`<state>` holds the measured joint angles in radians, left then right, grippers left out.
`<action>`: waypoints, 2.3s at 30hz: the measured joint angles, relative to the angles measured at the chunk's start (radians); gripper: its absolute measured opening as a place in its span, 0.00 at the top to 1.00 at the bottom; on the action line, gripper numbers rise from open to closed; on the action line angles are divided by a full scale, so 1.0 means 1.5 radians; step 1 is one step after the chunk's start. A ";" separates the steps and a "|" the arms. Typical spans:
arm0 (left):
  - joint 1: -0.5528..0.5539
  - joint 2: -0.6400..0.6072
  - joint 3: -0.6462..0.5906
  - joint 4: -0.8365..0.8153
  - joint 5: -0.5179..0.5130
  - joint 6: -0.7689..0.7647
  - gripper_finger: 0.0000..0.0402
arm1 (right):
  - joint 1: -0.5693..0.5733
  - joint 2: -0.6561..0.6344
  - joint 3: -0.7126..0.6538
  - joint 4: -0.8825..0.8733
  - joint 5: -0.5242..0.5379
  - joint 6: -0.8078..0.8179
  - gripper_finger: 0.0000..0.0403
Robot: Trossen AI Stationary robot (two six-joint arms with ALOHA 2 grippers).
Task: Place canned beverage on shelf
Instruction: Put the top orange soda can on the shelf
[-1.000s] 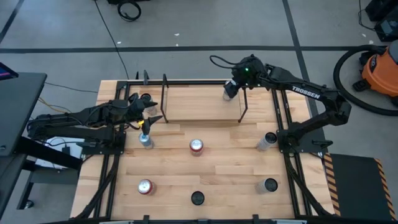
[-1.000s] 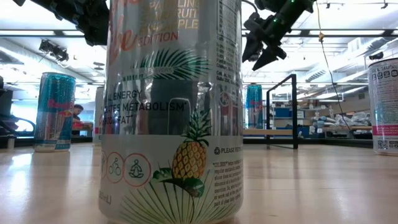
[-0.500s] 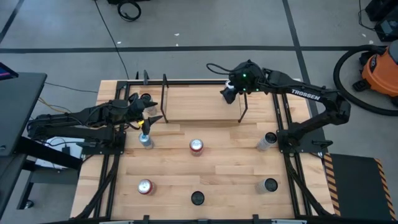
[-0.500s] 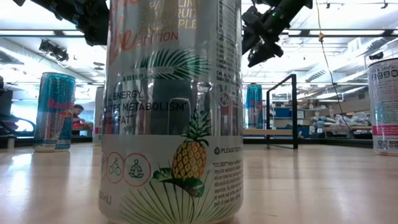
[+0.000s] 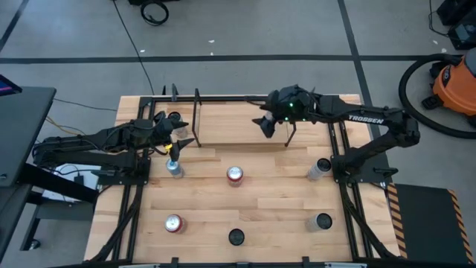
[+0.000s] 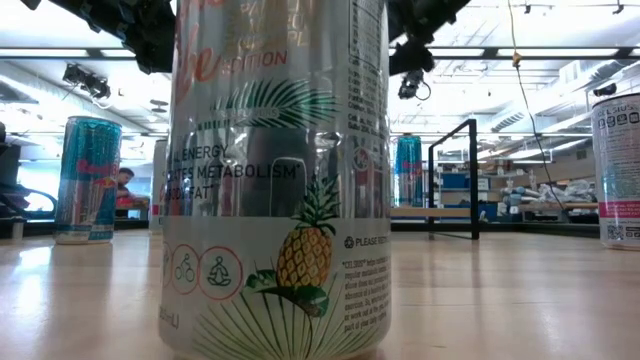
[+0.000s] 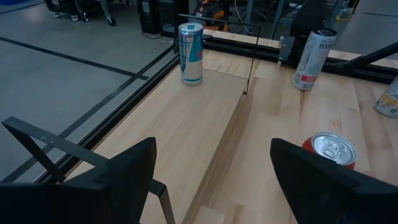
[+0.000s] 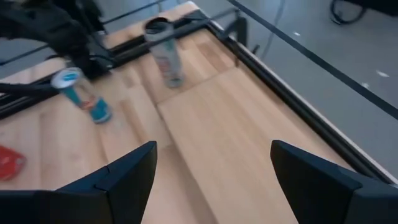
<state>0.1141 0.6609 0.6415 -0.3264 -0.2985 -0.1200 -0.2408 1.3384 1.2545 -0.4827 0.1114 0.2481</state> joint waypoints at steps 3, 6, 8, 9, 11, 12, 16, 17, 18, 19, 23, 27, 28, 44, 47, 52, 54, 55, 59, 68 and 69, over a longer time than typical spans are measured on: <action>0.000 0.000 0.000 0.000 0.000 0.000 0.21 | 0.028 0.000 0.000 0.008 0.014 0.000 0.20; 0.000 0.000 0.000 0.000 0.000 0.000 0.21 | 0.058 0.000 0.000 0.008 0.085 0.000 0.20; 0.000 0.000 0.000 0.000 0.000 0.001 0.21 | 0.076 0.000 0.000 0.010 0.136 -0.001 0.20; 0.000 0.000 0.000 0.000 0.000 0.000 0.21 | 0.085 0.000 0.000 0.012 0.155 -0.004 0.20; 0.000 0.000 0.000 0.000 0.000 0.000 0.21 | 0.098 0.000 0.000 0.020 0.170 -0.010 0.20; 0.000 0.000 0.000 0.000 0.000 0.001 0.21 | 0.102 0.000 0.000 0.028 0.170 -0.011 0.20; 0.000 0.000 0.000 0.000 0.000 0.001 0.21 | 0.120 0.000 0.000 0.043 0.171 -0.024 0.20; 0.000 0.000 0.000 0.000 0.000 0.001 0.21 | 0.123 0.000 0.000 0.045 0.170 -0.026 0.20; 0.000 0.000 0.000 0.000 0.000 0.001 0.21 | 0.126 0.001 0.000 0.047 0.170 -0.026 0.20; 0.000 0.000 0.000 0.000 0.000 0.000 0.21 | 0.129 0.001 0.000 0.047 0.171 -0.026 0.20; 0.000 0.000 0.000 0.000 0.000 0.001 0.21 | 0.144 0.001 0.000 0.047 0.174 -0.011 0.20; 0.000 0.000 0.000 0.000 0.000 0.001 0.21 | 0.165 0.005 0.000 0.044 0.191 -0.005 0.17; 0.000 0.000 0.000 0.000 0.000 0.001 0.21 | 0.171 0.009 -0.001 0.048 0.195 0.002 0.15; 0.000 0.000 0.000 0.009 0.000 0.001 0.21 | 0.226 0.103 -0.004 0.068 0.120 -0.004 0.02; 0.000 0.000 0.000 0.009 0.000 0.001 0.21 | 0.222 0.124 -0.004 0.066 0.075 -0.023 0.01; 0.000 0.000 0.000 0.009 0.000 0.001 0.21 | 0.207 0.159 -0.004 0.074 -0.028 -0.069 0.01; 0.000 0.000 0.000 0.009 0.000 0.001 0.21 | 0.202 0.181 -0.004 0.103 -0.084 -0.102 0.01; 0.000 0.000 0.000 0.010 0.000 0.001 0.21 | 0.199 0.192 -0.004 0.122 -0.116 -0.122 0.01; 0.000 0.000 0.000 0.010 0.000 0.001 0.21 | 0.189 0.219 -0.004 0.162 -0.198 -0.177 0.01; 0.000 0.000 0.000 0.011 0.000 0.001 0.21 | 0.173 0.231 -0.003 0.156 -0.221 -0.261 0.01; 0.000 0.000 0.000 0.012 0.000 0.001 0.21 | 0.171 0.231 -0.003 0.155 -0.227 -0.269 0.01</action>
<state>0.1139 0.6609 0.6415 -0.3077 -0.2981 -0.1192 0.0159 1.6848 1.2497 -0.2497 -0.2286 -0.1557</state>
